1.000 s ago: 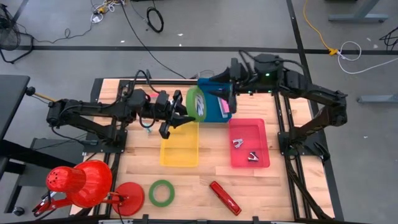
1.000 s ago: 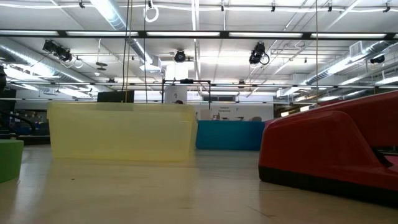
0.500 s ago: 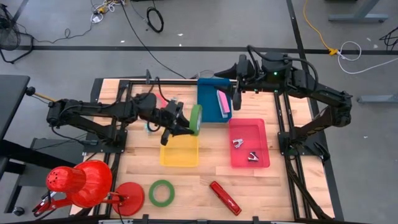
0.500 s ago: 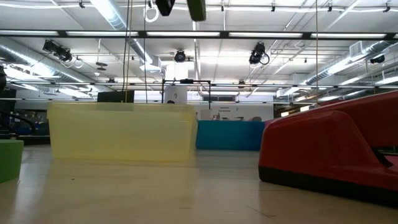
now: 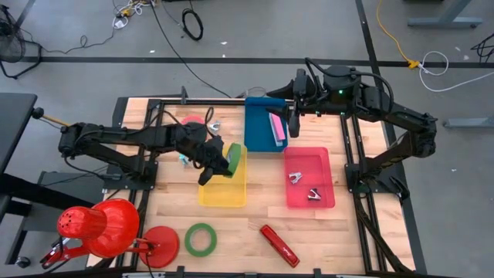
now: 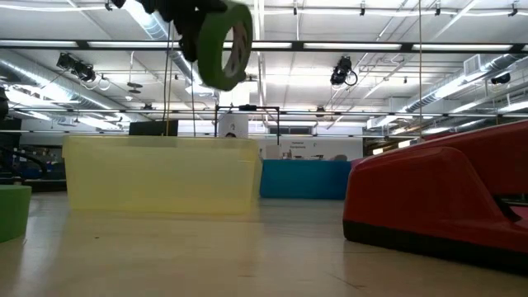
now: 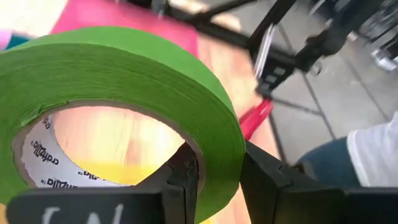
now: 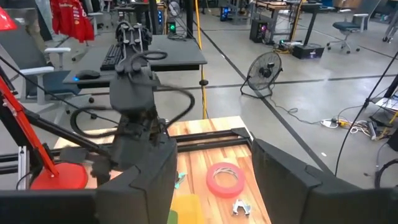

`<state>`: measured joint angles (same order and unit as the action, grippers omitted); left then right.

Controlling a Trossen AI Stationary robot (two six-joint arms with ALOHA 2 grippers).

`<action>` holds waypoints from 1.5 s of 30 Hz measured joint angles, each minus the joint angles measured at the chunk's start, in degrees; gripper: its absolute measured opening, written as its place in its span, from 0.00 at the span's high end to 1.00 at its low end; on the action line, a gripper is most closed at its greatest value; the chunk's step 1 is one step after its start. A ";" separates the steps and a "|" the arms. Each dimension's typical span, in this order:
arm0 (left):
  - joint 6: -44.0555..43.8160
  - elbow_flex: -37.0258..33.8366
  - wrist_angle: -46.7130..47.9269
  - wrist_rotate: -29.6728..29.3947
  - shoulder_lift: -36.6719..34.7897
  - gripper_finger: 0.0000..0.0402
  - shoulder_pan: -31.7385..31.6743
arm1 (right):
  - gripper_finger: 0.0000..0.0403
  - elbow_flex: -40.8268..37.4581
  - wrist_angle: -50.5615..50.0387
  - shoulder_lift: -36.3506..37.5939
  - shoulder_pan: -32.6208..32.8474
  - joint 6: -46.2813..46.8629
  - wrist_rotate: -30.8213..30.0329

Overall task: Pick and place Stapler, Stapler remover, tape
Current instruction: Put the right green tape into the yellow bin

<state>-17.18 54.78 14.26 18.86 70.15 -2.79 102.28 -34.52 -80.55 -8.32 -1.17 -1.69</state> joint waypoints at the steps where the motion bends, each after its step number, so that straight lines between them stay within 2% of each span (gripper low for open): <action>1: 0.50 -0.02 1.52 -0.09 0.10 0.76 0.00 | 0.49 0.00 0.00 0.00 0.00 0.00 0.00; 6: 1.92 -0.04 6.17 -0.42 1.77 0.76 0.15 | 0.49 0.00 -0.34 0.00 0.00 0.00 0.00; 22: 4.70 0.02 9.57 -0.59 11.36 0.75 0.11 | 0.49 0.00 -1.71 -0.02 -0.02 0.00 -0.50; 34: 5.84 0.02 12.36 -1.53 12.72 0.74 0.11 | 0.49 0.00 -2.67 -0.02 -0.02 0.01 -1.02; 40: 5.89 0.02 12.25 -0.78 12.72 0.69 0.13 | 0.49 0.00 -2.81 -0.02 -0.02 0.01 -1.01; 45: 5.86 0.02 12.22 -3.35 12.72 0.62 0.14 | 0.49 0.00 -2.91 -0.02 -0.02 0.02 -0.88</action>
<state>-11.31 54.81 26.47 15.51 82.87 -2.65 102.28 -37.43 -80.58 -8.34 -1.15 -2.57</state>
